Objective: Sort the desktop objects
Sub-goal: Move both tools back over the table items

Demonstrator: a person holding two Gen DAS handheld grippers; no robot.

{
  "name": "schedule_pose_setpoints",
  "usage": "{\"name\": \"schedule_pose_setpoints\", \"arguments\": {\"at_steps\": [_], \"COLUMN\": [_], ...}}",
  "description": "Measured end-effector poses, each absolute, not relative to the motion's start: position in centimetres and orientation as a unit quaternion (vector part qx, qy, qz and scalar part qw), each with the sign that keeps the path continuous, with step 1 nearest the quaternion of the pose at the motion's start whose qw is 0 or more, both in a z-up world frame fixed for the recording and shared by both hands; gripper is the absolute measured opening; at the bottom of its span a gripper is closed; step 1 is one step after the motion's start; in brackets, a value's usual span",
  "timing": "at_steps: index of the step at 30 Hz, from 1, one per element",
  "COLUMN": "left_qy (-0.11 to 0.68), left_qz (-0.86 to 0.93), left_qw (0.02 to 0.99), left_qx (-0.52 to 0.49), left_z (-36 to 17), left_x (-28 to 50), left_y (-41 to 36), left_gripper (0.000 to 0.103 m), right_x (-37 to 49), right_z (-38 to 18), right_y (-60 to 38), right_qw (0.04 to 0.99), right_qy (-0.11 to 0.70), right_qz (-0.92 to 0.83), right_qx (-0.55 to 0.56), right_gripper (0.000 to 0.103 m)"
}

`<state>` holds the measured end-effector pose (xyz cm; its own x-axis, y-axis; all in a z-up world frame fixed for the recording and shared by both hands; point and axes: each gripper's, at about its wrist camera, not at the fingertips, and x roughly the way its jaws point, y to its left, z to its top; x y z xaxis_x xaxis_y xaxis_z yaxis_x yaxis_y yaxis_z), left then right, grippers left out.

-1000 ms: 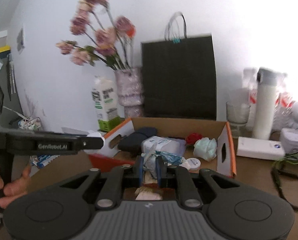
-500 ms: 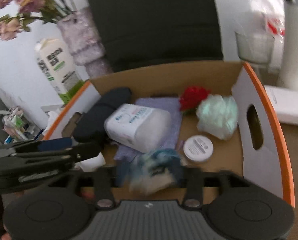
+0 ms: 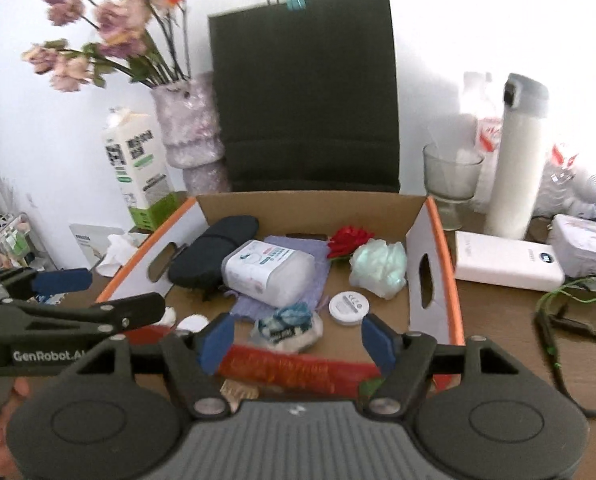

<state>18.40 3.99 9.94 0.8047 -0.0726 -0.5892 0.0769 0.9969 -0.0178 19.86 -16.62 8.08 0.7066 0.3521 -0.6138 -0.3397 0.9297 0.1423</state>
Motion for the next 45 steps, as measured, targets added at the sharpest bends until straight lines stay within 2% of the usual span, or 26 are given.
{"name": "schedule_pose_setpoints", "arguments": {"at_steps": [5, 8, 11, 15, 18, 24, 30, 45], "left_qy": [0.301, 0.279, 0.264, 0.247, 0.263, 0.262, 0.258, 0.275], "left_qz": [-0.034, -0.029, -0.017, -0.027, -0.02, -0.003, -0.006, 0.002], "left_qw": [0.953, 0.96, 0.964, 0.968, 0.963, 0.963, 0.966, 0.961], "left_qx": [-0.007, -0.007, -0.015, -0.041, -0.055, -0.057, 0.002, 0.006], "left_z": [10.3, 10.2, 9.6, 7.6, 5.1, 1.9, 1.1, 0.5], "left_x": [13.0, 8.8, 5.1, -0.1, -2.9, -7.5, -9.4, -8.4], "left_y": [3.5, 3.2, 3.1, 3.0, 2.9, 2.3, 0.6, 0.8], "left_gripper": [0.102, 0.103, 0.103, 0.103, 0.103, 0.103, 0.103, 0.103], "right_x": [14.3, 9.9, 6.2, 1.5, -1.8, -7.0, -8.9, -8.7], "right_z": [8.8, 8.5, 7.5, 5.3, 3.1, 0.0, -1.3, -2.1], "right_y": [-18.0, -18.9, -19.8, -20.8, -21.5, -23.3, -23.7, -23.9], "right_qw": [0.936, 0.947, 0.952, 0.953, 0.951, 0.951, 0.951, 0.949], "right_qy": [0.305, 0.265, 0.242, 0.243, 0.249, 0.254, 0.249, 0.267], "right_qz": [0.176, 0.176, 0.178, 0.167, 0.163, 0.171, 0.176, 0.167], "right_qx": [-0.018, -0.039, -0.051, -0.065, -0.08, -0.055, -0.048, -0.033], "right_gripper": [0.071, 0.081, 0.083, 0.085, 0.085, 0.087, 0.089, 0.091]}}
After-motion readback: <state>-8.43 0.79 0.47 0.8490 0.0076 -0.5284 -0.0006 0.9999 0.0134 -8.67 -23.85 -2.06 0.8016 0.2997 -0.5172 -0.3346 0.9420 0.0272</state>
